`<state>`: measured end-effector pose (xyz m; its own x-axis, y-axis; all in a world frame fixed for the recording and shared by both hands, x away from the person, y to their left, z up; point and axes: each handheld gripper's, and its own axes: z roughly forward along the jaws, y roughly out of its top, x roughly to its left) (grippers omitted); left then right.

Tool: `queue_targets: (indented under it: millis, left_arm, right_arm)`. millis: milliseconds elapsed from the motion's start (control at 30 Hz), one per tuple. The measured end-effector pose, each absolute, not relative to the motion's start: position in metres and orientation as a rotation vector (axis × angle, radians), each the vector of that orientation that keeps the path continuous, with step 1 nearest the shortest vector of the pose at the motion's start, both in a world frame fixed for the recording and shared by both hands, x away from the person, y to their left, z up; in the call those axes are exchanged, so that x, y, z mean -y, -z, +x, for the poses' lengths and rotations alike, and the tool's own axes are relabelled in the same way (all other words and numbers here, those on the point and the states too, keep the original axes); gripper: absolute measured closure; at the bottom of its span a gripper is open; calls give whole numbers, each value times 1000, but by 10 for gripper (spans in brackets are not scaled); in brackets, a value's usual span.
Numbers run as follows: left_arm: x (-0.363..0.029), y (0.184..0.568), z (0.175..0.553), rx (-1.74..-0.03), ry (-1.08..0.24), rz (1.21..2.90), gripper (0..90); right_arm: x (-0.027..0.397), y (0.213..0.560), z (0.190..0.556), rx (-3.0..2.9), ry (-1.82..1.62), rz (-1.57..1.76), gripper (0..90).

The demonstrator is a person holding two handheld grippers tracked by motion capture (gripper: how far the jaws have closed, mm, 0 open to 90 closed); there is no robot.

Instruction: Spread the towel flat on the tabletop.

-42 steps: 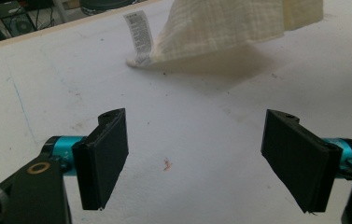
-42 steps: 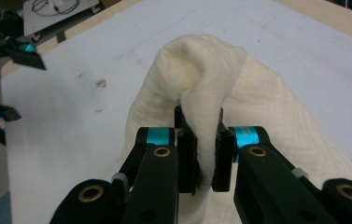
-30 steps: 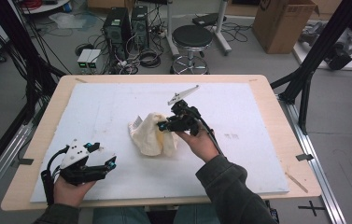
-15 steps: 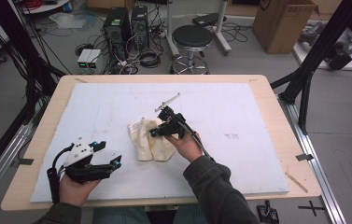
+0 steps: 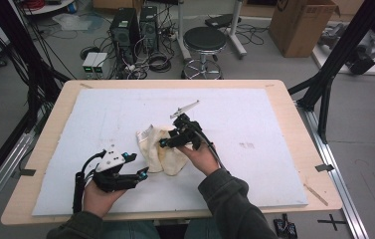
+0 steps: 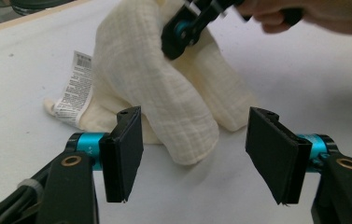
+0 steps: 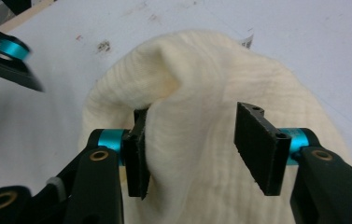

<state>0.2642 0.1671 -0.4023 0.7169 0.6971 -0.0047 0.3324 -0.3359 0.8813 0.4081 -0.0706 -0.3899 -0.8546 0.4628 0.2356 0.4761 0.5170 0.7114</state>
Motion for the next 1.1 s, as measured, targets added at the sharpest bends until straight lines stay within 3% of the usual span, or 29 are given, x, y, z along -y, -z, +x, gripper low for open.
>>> queue_targets:
  millis: [233,400,567,700,800,867,967,1100]
  left_arm:
    - [-149,410,274,-813,-433,1972,417]
    - [-139,418,282,-862,-437,2021,458]
    - [-136,423,288,-886,-420,2054,510]
    - [-133,427,292,-904,-436,2071,607]
    - [-134,428,294,-898,-434,2093,761]
    - [-136,428,295,-888,-437,2106,856]
    - [-146,421,295,-872,-432,2103,869]
    - [-159,412,293,-858,-428,2076,870]
  right_arm:
    - [98,380,387,2690,1375,-846,407]
    - [109,382,363,2687,1422,-811,433]
    - [106,406,344,2718,1318,-815,483]
    - [100,425,340,2727,1238,-845,514]
    - [95,435,340,2764,1164,-837,611]
    - [96,436,340,2774,1176,-824,739]
    - [101,435,345,2758,1182,-804,854]
    - [116,420,345,2775,1204,-766,859]
